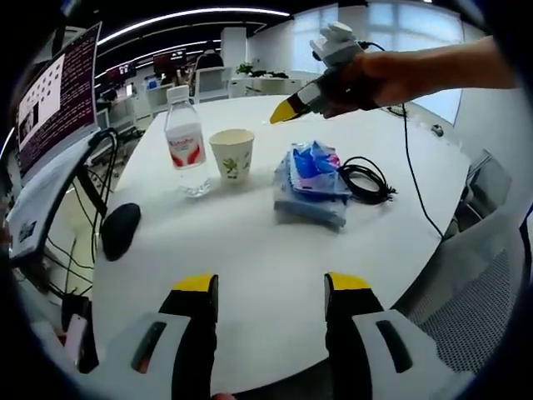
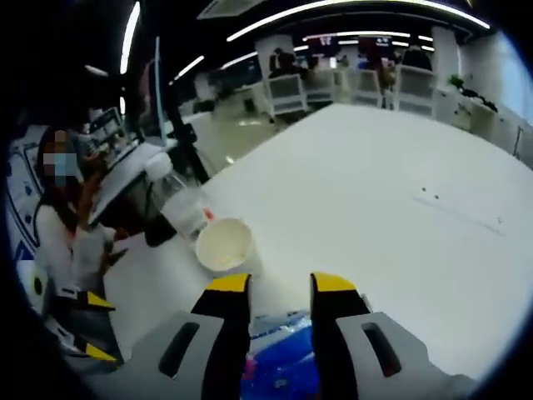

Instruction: Arrange the tabletop items into an orderly group along one side of the table until the central work area is clear of visible clutter.

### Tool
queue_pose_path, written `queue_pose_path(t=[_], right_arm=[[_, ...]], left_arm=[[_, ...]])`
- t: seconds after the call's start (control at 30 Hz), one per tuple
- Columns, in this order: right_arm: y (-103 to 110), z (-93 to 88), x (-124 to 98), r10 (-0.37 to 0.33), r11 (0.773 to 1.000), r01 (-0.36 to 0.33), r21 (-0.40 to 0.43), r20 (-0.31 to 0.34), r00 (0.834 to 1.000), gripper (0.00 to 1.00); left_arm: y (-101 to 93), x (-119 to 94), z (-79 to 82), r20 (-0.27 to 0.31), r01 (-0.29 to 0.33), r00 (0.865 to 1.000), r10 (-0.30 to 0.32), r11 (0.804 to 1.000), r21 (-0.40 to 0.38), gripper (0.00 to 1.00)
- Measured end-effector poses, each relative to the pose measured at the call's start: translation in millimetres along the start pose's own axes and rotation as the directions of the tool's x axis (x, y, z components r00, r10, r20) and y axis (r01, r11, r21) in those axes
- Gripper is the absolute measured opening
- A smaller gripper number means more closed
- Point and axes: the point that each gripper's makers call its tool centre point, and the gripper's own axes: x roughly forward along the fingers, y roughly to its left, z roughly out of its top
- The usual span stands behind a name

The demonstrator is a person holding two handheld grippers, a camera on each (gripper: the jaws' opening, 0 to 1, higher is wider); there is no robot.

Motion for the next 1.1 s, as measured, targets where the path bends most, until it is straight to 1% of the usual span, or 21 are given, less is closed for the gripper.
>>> queue_pose_path(t=[0.13,0.3,0.57,0.63,0.77,0.87,0.97,1.1], right_arm=[[-20,-19.2,-17,-0.030,0.999,0.030,0.017,-0.007,1.000,0.26],[-37,-41.5,-33,-0.056,0.998,0.056,0.040,-0.017,0.998,0.27],[-55,-78.7,-57,-0.077,0.995,0.079,0.056,-0.047,0.996,0.27],[-54,-85.3,-62,-0.077,0.995,0.080,0.058,-0.052,0.996,0.27],[-57,-95.4,-68,-0.076,0.995,0.080,0.061,-0.058,0.995,0.27],[-57,-98.6,-72,-0.074,0.995,0.078,0.060,-0.065,0.995,0.27],[-58,-102.0,-73,-0.069,0.995,0.073,0.066,-0.067,0.995,0.27],[-58,-102.3,-73,-0.059,0.996,0.063,0.058,-0.066,0.996,0.26]], left_arm=[[1.2,0,-0.8,-0.003,-0.006,1.000,0.006,1.000,-0.005,0.51],[3.8,0,-2.1,-0.006,-0.015,1.000,0.015,1.000,-0.017,0.51],[4.2,0,-3.2,-0.020,-0.025,0.999,0.025,1.000,-0.013,0.50],[4.3,1,-3.0,-0.021,-0.027,0.999,0.027,0.999,-0.019,0.50],[1.1,3,-4.2,-0.030,-0.029,0.999,0.028,0.999,-0.035,0.50],[-3.7,5,-2.6,-0.032,-0.028,0.999,0.026,0.999,-0.045,0.50],[-9.2,8,2.2,-0.028,-0.024,0.999,0.022,0.998,-0.065,0.50],[-16.7,15,16.0,-0.011,-0.019,1.000,0.018,0.996,-0.088,0.50]])
